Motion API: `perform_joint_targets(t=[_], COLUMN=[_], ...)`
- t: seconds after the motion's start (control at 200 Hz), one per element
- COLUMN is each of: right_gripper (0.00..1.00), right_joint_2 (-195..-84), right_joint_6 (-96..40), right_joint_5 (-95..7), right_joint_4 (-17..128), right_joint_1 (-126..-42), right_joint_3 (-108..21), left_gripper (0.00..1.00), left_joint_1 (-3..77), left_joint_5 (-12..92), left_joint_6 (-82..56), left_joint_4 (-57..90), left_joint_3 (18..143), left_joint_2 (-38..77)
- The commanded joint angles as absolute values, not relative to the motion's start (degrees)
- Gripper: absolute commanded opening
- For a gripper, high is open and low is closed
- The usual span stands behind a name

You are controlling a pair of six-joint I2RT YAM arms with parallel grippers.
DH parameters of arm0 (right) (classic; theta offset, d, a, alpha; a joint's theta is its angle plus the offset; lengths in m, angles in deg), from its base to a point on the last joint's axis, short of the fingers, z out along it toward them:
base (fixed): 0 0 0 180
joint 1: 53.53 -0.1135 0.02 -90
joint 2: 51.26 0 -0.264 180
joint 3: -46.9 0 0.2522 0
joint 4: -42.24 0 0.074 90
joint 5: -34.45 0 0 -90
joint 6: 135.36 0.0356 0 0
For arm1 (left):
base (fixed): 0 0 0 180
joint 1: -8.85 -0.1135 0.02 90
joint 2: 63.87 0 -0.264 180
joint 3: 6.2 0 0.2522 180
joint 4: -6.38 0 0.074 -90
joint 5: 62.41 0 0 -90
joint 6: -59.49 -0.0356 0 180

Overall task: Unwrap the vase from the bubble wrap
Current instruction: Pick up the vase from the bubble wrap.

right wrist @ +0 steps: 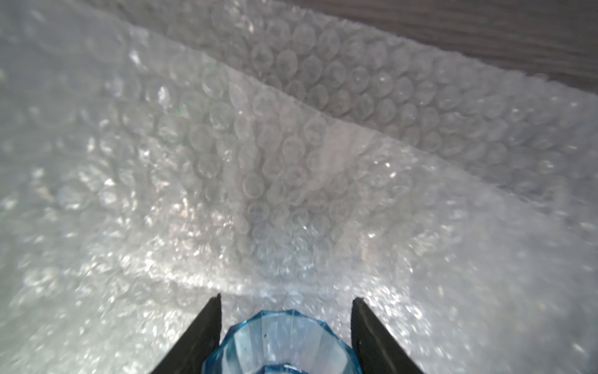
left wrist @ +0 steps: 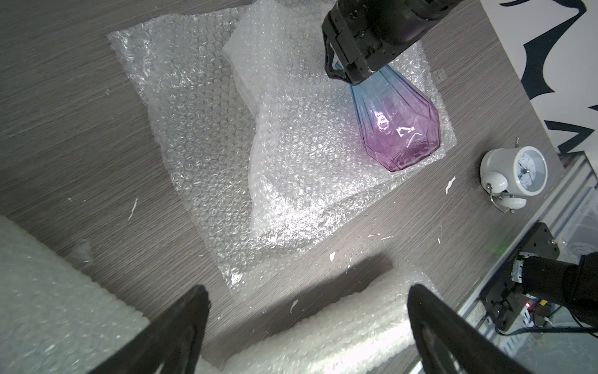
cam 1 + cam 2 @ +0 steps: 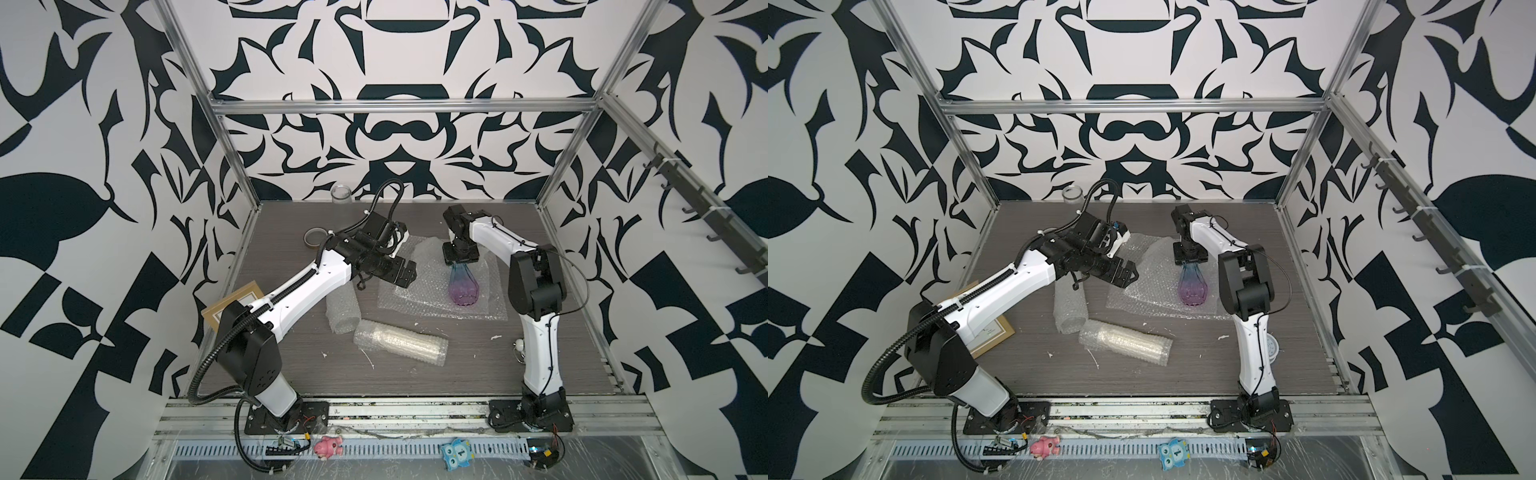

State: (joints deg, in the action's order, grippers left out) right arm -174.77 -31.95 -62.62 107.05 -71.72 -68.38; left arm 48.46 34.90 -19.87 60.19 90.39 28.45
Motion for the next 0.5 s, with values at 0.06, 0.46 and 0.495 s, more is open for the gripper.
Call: perform_joint_targets(t=[0.06,0.46,0.495], right_gripper=[0.44,0.42,0.42], right_joint_2=[-162.1,-142.8,-141.6], right_joint_6=[-29.4,-25.0,-24.7], right_joint_5=[-64.6,-69.5,-70.0], right_joint_4=[102.5,82.2,81.4], right_joint_1=[-72.3,-77.3,-77.8], right_joint_3=[-61.6,-35.7,-34.5], left_gripper=[0.99,0.99,0.99], left_joint_1=[48.5,48.4,48.4], left_joint_5=[35.2,34.4,34.5], left_joint_6=[-20.1,-20.1,-20.0], left_joint_4=[60.4,59.6,59.5], left_joint_3=[89.1,88.2,88.2], left_joint_2=[26.0,23.9,23.8])
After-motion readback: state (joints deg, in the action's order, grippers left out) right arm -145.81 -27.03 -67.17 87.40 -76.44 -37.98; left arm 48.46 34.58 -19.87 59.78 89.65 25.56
